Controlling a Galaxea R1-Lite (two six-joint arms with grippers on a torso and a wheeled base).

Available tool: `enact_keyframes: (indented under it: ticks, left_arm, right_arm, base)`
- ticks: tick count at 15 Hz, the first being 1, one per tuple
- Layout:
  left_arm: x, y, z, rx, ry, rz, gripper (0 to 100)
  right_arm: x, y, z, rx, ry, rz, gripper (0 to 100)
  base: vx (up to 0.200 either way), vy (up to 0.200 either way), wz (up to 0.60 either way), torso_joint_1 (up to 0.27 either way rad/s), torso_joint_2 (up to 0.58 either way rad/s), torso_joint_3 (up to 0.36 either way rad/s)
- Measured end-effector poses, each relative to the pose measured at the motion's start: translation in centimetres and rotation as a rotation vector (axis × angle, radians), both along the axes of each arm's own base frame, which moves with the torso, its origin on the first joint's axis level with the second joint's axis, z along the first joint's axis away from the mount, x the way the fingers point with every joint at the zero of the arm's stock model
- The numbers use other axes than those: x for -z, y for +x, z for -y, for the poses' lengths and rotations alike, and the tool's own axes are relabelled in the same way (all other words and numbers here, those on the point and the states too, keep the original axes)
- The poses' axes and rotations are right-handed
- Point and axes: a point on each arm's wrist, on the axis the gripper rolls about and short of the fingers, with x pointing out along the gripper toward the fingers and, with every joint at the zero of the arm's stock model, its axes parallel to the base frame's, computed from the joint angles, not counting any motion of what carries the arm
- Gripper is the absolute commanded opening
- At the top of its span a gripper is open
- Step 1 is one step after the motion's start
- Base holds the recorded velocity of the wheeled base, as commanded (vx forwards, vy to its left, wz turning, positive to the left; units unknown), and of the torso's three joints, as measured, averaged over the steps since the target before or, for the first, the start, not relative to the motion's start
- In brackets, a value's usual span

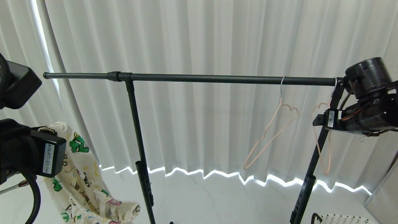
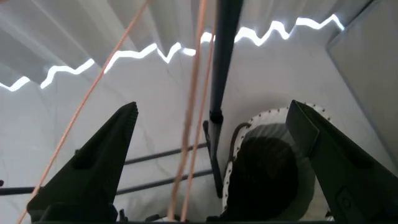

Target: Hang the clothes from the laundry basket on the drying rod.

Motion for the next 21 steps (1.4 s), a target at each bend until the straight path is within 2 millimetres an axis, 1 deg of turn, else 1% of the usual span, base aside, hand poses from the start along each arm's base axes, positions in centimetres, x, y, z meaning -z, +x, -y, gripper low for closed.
enact_keyframes:
  ticks: [2, 5, 7, 9, 12, 18, 19, 21]
  left_arm:
    - [0.0, 0.0, 0.0, -0.001, 0.0, -0.001, 0]
    - [0.3, 0.0, 0.0, -0.002, 0.006, -0.01, 0]
    - [0.4, 0.0, 0.0, -0.002, 0.007, -0.011, 0]
    - [0.5, 0.0, 0.0, -0.002, 0.009, -0.014, 0]
    - [0.6, 0.0, 0.0, -0.002, 0.013, -0.019, 0]
    - [0.7, 0.1, 0.0, -0.002, 0.014, -0.021, 0]
    - [0.7, 0.1, 0.0, -0.002, 0.013, -0.019, 0]
    - [0.7, 0.1, 0.0, -0.002, 0.013, -0.02, 0]
  right_arm:
    - [1.5, 1.6, -0.6, 0.053, -0.024, -0.021, 100]
    - [2.5, 3.2, -1.8, 0.078, 0.006, -0.017, 100]
    - [3.0, 3.7, -2.0, 0.079, 0.004, -0.029, 100]
    - [3.3, 3.8, -2.2, 0.089, 0.013, -0.036, 100]
    - [3.4, 3.1, -2.3, 0.112, 0.031, -0.069, 100]
    - [2.4, 2.1, -3.0, 0.097, 0.032, -0.038, 100]
    - [2.5, 2.0, -3.1, 0.096, 0.029, -0.042, 0]
    - [2.8, 1.9, -3.0, 0.097, 0.021, -0.06, 0]
  base:
    - [0.0, 0.0, 0.0, 0.0, 0.0, 0.0]
    - [0.0, 0.0, 0.0, 0.0, 0.0, 0.0]
    - [0.0, 0.0, 0.0, 0.0, 0.0, 0.0]
    - [0.0, 0.0, 0.0, 0.0, 0.0, 0.0]
    - [0.0, 0.0, 0.0, 0.0, 0.0, 0.0]
    - [0.0, 0.0, 0.0, 0.0, 0.0, 0.0]
    - [0.0, 0.0, 0.0, 0.0, 0.0, 0.0]
    - [0.0, 0.0, 0.0, 0.0, 0.0, 0.0]
